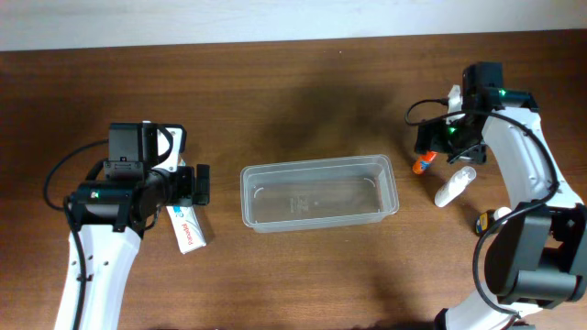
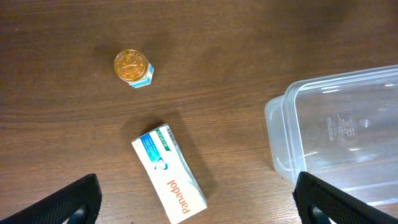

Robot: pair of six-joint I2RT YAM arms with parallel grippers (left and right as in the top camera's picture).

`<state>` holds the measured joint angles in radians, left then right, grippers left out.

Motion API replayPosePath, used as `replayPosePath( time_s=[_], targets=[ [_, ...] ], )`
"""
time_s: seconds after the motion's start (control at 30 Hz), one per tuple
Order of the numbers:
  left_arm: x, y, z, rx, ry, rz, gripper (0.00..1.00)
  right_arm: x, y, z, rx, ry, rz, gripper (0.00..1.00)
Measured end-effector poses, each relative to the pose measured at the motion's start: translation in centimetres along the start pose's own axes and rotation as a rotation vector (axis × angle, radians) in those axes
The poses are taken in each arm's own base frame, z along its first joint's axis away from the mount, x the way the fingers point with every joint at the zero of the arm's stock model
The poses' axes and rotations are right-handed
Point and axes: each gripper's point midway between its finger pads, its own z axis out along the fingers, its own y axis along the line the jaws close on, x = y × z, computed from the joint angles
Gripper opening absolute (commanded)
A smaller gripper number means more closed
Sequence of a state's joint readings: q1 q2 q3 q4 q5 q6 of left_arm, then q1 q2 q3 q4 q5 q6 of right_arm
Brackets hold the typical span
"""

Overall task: Pack container
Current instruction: 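Grasp the orange effervescent tablet tube with the right gripper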

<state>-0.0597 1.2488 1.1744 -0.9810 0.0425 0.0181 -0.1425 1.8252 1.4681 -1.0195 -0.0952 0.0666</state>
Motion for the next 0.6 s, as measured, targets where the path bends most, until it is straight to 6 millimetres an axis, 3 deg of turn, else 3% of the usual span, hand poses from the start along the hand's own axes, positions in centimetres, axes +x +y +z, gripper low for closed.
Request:
replayPosePath(
  time_s=[0.2,0.33,0.4,0.5,0.6],
  targets=[
    [0.0,0.0,0.0,0.0,0.0,0.0,0.99,-0.2,0.0,0.0,-0.001,-0.009,-0.003,0.5],
    [0.0,0.0,0.0,0.0,0.001,0.0,0.99,-0.2,0.1,0.0,-0.001,-0.009,-0.009,0.49],
    [0.0,0.0,0.0,0.0,0.001,0.0,0.99,-0.2,0.3,0.0,-0.002,-0.008,-0.016,0.43],
    [0.0,0.0,0.0,0.0,0.001,0.0,0.99,-0.1,1.0,0.1,-0.006,-0.008,-0.042,0.42],
    [0.0,0.0,0.0,0.0,0.001,0.0,0.99,-0.1,1.9,0.2,-0.011,-0.01,-0.068,0.29]
  ],
)
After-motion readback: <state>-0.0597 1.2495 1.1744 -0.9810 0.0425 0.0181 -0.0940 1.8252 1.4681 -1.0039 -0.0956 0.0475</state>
